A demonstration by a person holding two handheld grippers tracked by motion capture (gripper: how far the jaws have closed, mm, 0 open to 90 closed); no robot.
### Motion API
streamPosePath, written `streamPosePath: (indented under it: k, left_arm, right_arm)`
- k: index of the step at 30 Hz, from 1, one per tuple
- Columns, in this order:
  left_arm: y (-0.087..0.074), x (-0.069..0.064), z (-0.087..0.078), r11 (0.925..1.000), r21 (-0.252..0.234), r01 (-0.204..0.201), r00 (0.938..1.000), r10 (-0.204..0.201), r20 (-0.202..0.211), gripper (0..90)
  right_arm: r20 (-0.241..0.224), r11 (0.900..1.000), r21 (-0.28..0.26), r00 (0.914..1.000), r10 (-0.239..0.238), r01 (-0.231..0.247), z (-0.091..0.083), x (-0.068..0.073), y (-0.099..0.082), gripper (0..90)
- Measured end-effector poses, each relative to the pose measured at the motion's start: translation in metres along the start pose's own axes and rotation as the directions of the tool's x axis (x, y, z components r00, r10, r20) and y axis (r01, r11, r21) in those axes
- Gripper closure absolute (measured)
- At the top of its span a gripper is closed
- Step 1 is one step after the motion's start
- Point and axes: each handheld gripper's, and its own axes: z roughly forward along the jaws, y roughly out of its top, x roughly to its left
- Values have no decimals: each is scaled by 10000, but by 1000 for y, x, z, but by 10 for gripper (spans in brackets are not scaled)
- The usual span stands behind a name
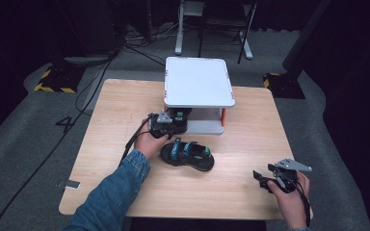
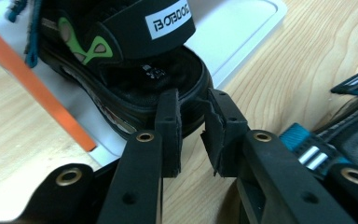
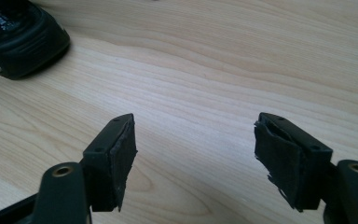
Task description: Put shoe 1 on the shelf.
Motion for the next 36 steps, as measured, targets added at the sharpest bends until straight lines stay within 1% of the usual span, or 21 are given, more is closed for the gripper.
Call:
streamPosePath:
  k: [2, 5, 8, 11, 13, 14, 15, 16, 17, 18, 19, 20, 21, 23, 24, 28, 30, 33, 34, 35, 36]
  left_arm:
    - [2, 0, 2, 10000, -28, 14, 10000, -14, 25, 753]
    - [6, -1, 14, 9999, -45, -124, 9997, 122, -232, 745]
    - [12, 0, 24, 9995, -306, 112, 9989, -126, -457, 717]
    - [14, 1, 29, 9989, -451, 121, 9985, -145, -527, 683]
    - [14, 4, 31, 9991, -419, 70, 9989, -89, -457, 650]
    - [15, 5, 31, 9987, -510, -6, 9998, -5, -215, 650]
    - [15, 6, 31, 9984, -569, 63, 9999, -69, -107, 634]
    - [15, 3, 26, 9970, -654, 412, 9979, -443, -467, 555]
    - [15, 4, 23, 9964, -785, 316, 9991, -336, -246, 544]
    - [15, 4, 23, 9964, -785, 316, 9991, -336, -246, 535]
    - [15, 4, 20, 9961, -766, 429, 9990, -439, -118, 535]
    - [14, 3, 17, 9953, -784, 566, 9984, -571, -43, 521]
    - [14, 2, 13, 9962, -726, 481, 9988, -473, 128, 487]
    - [13, 0, 5, 9957, -230, 895, 9954, -886, 368, 445]
    - [11, -1, 0, 9939, -378, 1032, 9935, -1012, 516, 440]
    - [4, -4, -26, 9915, -599, 1151, 9934, -1147, 95, 370]
    - [2, -4, -45, 9847, -848, 1521, 9883, -1527, 2, 358]
    - [0, -5, -68, 9818, -1101, 1546, 9871, -1582, -249, 328]
    - [-2, -8, -86, 9804, -1164, 1589, 9857, -1643, -384, 320]
    - [-2, -8, -86, 9804, -1164, 1589, 9857, -1643, -384, 314]
    - [-4, -10, -99, 9808, -1263, 1486, 9861, -1566, -553, 306]
  right_arm:
    - [104, 10000, -12, 9999, 93, -93, -3, -2, -3, 296]
    - [206, 9998, -5, 9996, 205, -205, -6, -5, -7, 296]
    - [406, 9990, -19, 9982, 452, -452, -16, -8, -16, 296]
    - [507, 9986, -41, 9973, 529, -527, -19, -10, -19, 296]
    - [606, 9981, -65, 9963, 611, -608, -23, -13, -22, 296]
    - [606, 9981, -65, 9963, 611, -608, -23, -13, -22, 296]
    - [601, 9980, -83, 9962, 637, -633, -23, -13, -23, 296]
    - [591, 9980, -73, 9963, 627, -623, -23, -13, -22, 296]
    - [566, 9981, -88, 9965, 616, -612, -23, -12, -22, 296]
    - [566, 9981, -88, 9965, 616, -612, -23, -12, -22, 296]
    - [535, 9984, -83, 9970, 567, -563, -22, -12, -21, 297]
    - [523, 9983, -59, 9969, 582, -580, -21, -11, -20, 296]
    - [463, 9988, -84, 9977, 487, -484, -19, -10, -17, 296]
    - [420, 9990, -112, 9982, 436, -432, -18, -10, -15, 296]
    - [379, 9990, -130, 9984, 429, -425, -17, -9, -13, 296]
    - [226, 9994, -225, 9994, 265, -260, -12, -7, -5, 296]
    - [155, 9995, -259, 9997, 208, -204, -10, -6, -1, 296]
    - [1, 9994, -339, 10000, 52, -52, -5, -3, 6, 296]
    - [-126, 9993, -373, 9999, -30, 25, -1, -2, 11, 296]
    - [-126, 9993, -373, 9999, -30, 25, -1, -2, 11, 296]
    - [-238, 9992, -379, 9997, -114, 105, 3, 0, 16, 296]
